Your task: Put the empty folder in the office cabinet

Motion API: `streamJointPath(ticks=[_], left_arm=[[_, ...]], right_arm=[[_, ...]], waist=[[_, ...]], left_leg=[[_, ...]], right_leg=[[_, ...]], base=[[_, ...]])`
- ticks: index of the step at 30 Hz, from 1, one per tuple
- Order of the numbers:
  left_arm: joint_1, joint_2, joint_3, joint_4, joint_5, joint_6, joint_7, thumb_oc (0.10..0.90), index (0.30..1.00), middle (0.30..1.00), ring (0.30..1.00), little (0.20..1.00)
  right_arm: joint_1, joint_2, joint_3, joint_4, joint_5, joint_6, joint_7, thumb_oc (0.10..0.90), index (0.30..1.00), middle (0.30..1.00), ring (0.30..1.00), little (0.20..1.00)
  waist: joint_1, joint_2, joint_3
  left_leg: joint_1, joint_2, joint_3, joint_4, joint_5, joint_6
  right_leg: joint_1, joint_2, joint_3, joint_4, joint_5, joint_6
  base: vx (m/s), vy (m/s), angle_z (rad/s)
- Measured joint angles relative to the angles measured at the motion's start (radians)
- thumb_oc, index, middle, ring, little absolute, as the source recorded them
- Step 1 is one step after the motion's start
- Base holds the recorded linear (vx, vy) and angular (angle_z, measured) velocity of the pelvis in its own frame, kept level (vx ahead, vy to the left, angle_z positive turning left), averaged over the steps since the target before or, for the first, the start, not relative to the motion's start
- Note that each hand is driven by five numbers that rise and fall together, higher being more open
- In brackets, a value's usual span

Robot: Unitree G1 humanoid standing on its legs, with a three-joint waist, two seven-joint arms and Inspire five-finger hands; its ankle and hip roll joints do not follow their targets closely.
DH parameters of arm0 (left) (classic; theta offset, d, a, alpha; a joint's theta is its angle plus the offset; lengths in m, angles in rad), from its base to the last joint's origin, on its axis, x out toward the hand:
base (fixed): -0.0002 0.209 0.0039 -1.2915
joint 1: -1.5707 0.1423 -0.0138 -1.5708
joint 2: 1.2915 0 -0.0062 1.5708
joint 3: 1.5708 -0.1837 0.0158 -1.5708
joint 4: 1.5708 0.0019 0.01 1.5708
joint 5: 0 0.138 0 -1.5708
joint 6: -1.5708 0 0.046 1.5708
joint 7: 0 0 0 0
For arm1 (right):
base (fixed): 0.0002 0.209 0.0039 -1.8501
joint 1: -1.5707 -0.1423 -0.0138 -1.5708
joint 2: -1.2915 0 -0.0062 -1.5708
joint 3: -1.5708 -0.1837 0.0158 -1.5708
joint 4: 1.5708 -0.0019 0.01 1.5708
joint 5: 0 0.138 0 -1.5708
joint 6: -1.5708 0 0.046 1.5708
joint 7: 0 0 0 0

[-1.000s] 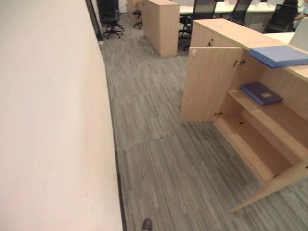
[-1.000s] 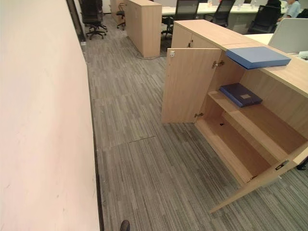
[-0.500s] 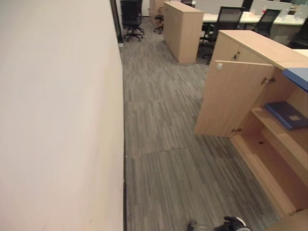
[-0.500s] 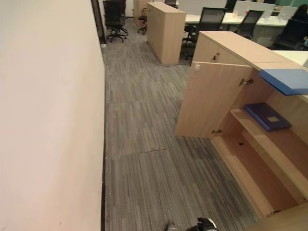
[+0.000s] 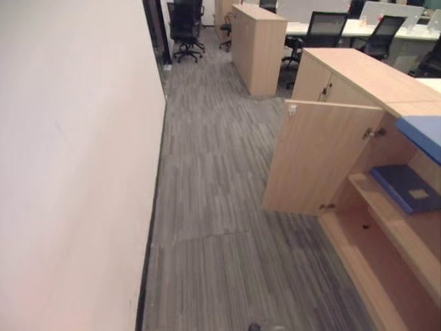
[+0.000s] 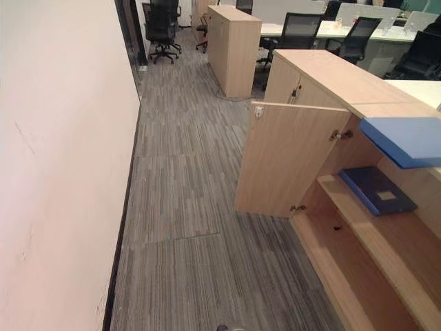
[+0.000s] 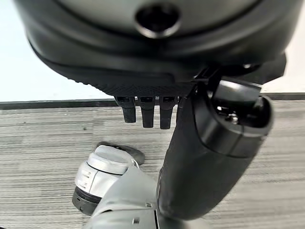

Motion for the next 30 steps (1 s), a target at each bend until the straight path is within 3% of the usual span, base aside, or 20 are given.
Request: streamJointPath(ticks=[1,2,3,4,5,7,8,9,10,12,13,14,15,19,20,22,24,28,30], left_arm=[[0.0,0.002,-0.006,0.0,0.0,0.001,0.009,0.8,0.9,0.9,0.9,0.9],[0.005,0.012,0.006,0.002,-0.004,-0.002,0.015,0.8,0.9,0.9,0.9,0.9],[0.003,0.015,0.01,-0.004,-0.01,-0.001,0.018,0.8,0.9,0.9,0.9,0.9],[-0.013,0.016,0.0,-0.004,-0.011,-0.001,0.019,0.8,0.9,0.9,0.9,0.9],[-0.037,0.019,0.003,-0.016,-0.018,-0.003,0.027,0.8,0.9,0.9,0.9,0.9],[-0.04,0.02,0.003,-0.026,-0.018,-0.014,0.034,0.8,0.9,0.9,0.9,0.9],[-0.051,0.019,0.0,-0.028,-0.018,-0.02,0.033,0.8,0.9,0.9,0.9,0.9],[-0.051,0.019,0.0,-0.028,-0.018,-0.02,0.033,0.8,0.9,0.9,0.9,0.9],[-0.066,0.017,-0.006,-0.029,-0.018,-0.021,0.032,0.8,0.9,0.9,0.9,0.9],[-0.063,0.007,-0.014,-0.026,-0.018,-0.019,0.028,0.8,0.9,0.9,0.9,0.9],[-0.056,0.003,-0.027,-0.024,-0.019,-0.017,0.024,0.8,0.9,0.9,0.9,0.9],[-0.054,-0.002,-0.026,-0.024,-0.019,-0.017,0.019,0.8,0.9,0.9,0.9,0.9],[-0.05,-0.012,-0.026,-0.023,-0.02,-0.017,0.016,0.8,0.9,0.9,0.9,0.9],[0.017,-0.045,-0.025,-0.012,-0.02,-0.007,0.009,0.8,0.9,0.9,0.9,0.9],[0.024,-0.051,-0.027,-0.008,-0.019,-0.003,0.011,0.8,0.9,0.9,0.9,0.9],[0.031,-0.049,-0.026,-0.013,-0.019,-0.013,0.011,0.8,0.9,0.9,0.9,0.9],[0.01,-0.026,-0.027,-0.043,-0.017,-0.018,0.013,0.8,0.9,0.9,0.9,0.9],[-0.011,-0.009,-0.034,-0.065,-0.016,-0.031,0.02,0.8,0.9,0.9,0.9,0.9],[-0.049,0.002,-0.036,-0.066,-0.016,-0.042,0.024,0.8,0.9,0.9,0.9,0.9]], right_arm=[[0.003,0.004,0.002,-0.001,0.0,-0.002,0.002,0.8,0.9,0.9,0.9,0.9],[0.011,0.027,0.025,0.004,0.0,-0.002,0.003,0.8,0.9,0.9,0.9,0.9],[0.014,0.033,0.042,0.003,0.0,-0.01,0.004,0.8,0.9,0.9,0.9,0.9],[0.008,0.034,0.039,0.005,0.0,-0.014,0.004,0.8,0.9,0.9,0.9,0.9],[0.001,0.04,0.04,0.008,0.0,-0.015,0.004,0.8,0.9,0.9,0.9,0.9],[-0.007,0.041,0.046,0.013,0.001,-0.016,0.0,0.8,0.9,0.9,0.9,0.9],[-0.012,0.04,0.043,0.013,0.002,-0.018,-0.002,0.8,0.9,0.9,0.9,0.9],[-0.013,0.039,0.043,0.013,0.002,-0.018,-0.002,0.8,0.9,0.9,0.9,0.9],[-0.02,0.036,0.032,0.025,0.003,-0.008,-0.006,0.8,0.9,0.9,0.9,0.9],[-0.022,0.022,0.029,0.019,0.003,-0.011,-0.01,0.8,0.9,0.9,0.9,0.9],[-0.02,0.015,0.031,0.021,0.003,-0.008,-0.011,0.8,0.9,0.9,0.9,0.9],[-0.022,0.009,0.024,0.021,0.003,-0.006,-0.012,0.8,0.9,0.9,0.9,0.9],[-0.024,0.0,0.016,0.026,0.003,-0.006,-0.012,0.8,0.9,0.9,0.9,0.9],[-0.018,-0.013,0.006,0.045,-0.003,-0.004,-0.012,0.8,0.9,0.9,0.9,0.9],[-0.014,-0.011,0.008,0.041,-0.008,-0.007,-0.012,0.8,0.9,0.9,0.9,0.9],[-0.001,-0.001,0.007,0.044,-0.017,-0.008,-0.003,0.8,0.9,0.9,0.9,0.9],[-0.009,0.028,-0.011,0.045,-0.02,-0.006,-0.003,0.8,0.9,0.9,0.9,0.9],[-0.016,0.03,0.004,0.044,-0.04,0.001,-0.005,0.8,0.9,0.9,0.9,0.9],[-0.015,0.033,0.008,0.041,-0.04,0.003,-0.006,0.8,0.9,0.9,0.9,0.9]], waist=[[-0.001,-0.002,-0.002],[0.006,-0.022,-0.008],[-0.001,-0.036,-0.02],[-0.005,-0.044,-0.011],[0.024,-0.06,0.008],[0.022,-0.074,0.019],[0.026,-0.08,0.026],[0.026,-0.08,0.027],[0.03,-0.095,0.051],[0.029,-0.067,0.067],[0.033,-0.037,0.081],[0.038,-0.027,0.085],[0.043,0.0,0.11],[0.077,0.039,0.121],[0.07,0.044,0.114],[0.069,0.023,0.108],[0.059,-0.024,0.089],[0.07,-0.025,0.045],[0.063,-0.032,0.021]], left_leg=[[-0.019,0.004,-0.005,0.053,0.006,-0.01],[-0.074,-0.003,0.011,0.227,-0.002,-0.019],[-0.104,-0.023,0.01,0.248,0.025,-0.013],[-0.167,-0.034,0.021,0.358,0.04,-0.007],[-0.288,-0.056,0.021,0.579,0.098,-0.01],[-0.384,-0.077,0.039,0.638,0.055,0.041],[-0.445,-0.086,0.058,0.609,0.031,0.075],[-0.446,-0.086,0.06,0.607,0.031,0.075],[-0.468,-0.111,0.132,0.346,0.027,0.09],[-0.49,-0.12,0.124,0.142,0.079,0.063],[-0.489,-0.117,0.068,-0.034,0.151,0.023],[-0.479,-0.114,0.035,-0.12,0.174,0.019],[-0.483,-0.105,-0.03,-0.201,0.213,0.002],[-0.415,-0.123,-0.147,-0.192,0.202,0.024],[-0.398,-0.15,-0.13,-0.159,0.24,0.032],[-0.381,-0.184,-0.096,-0.149,0.271,0.046],[-0.335,-0.232,-0.053,-0.189,0.271,0.091],[-0.275,-0.259,0.028,-0.233,0.269,0.144],[-0.264,-0.278,0.061,-0.238,0.258,0.163]], right_leg=[[0.033,0.014,-0.004,-0.045,0.011,-0.005],[0.103,0.026,0.002,-0.123,0.054,-0.036],[0.125,0.034,0.011,-0.149,0.045,-0.049],[0.134,0.037,0.022,-0.159,0.042,-0.06],[0.161,0.027,0.041,-0.184,0.07,-0.072],[0.194,0.026,0.053,-0.23,0.083,-0.07],[0.206,0.023,0.081,-0.235,0.059,-0.085],[0.206,0.023,0.082,-0.235,0.059,-0.086],[0.225,-0.006,0.098,-0.257,0.069,-0.082],[0.244,-0.006,0.11,-0.269,0.062,-0.071],[0.264,0.007,0.132,-0.291,0.053,-0.052],[0.267,0.018,0.143,-0.294,0.059,-0.062],[0.293,0.029,0.168,-0.303,0.06,-0.06],[0.346,0.013,0.291,-0.308,0.027,0.0],[0.377,-0.015,0.315,-0.318,0.01,0.028],[0.382,-0.048,0.327,-0.29,-0.017,0.07],[0.362,-0.12,0.349,-0.23,-0.04,0.1],[0.327,-0.161,0.358,-0.157,-0.053,0.134],[0.315,-0.187,0.355,-0.157,-0.028,0.146]], base=[[0.3,-0.222,-0.18],[0.17,-0.138,-0.11],[0.2,-0.176,-0.09],[0.12,-0.092,-0.2],[0.07,-0.05,-0.4],[0.15,0.045,-0.38],[0.21,0.11,-0.07],[0.17,0.129,-0.35],[0.2,0.152,-0.42],[0.23,0.163,-0.38],[0.22,0.143,-0.29],[0.22,0.15,-0.41],[0.22,0.18,-0.53],[0.21,0.238,-0.93],[0.1,0.103,-0.86],[0.24,0.304,-0.48],[0.25,0.367,-0.6],[0.09,0.162,-0.63],[0.14,0.255,-0.67]])
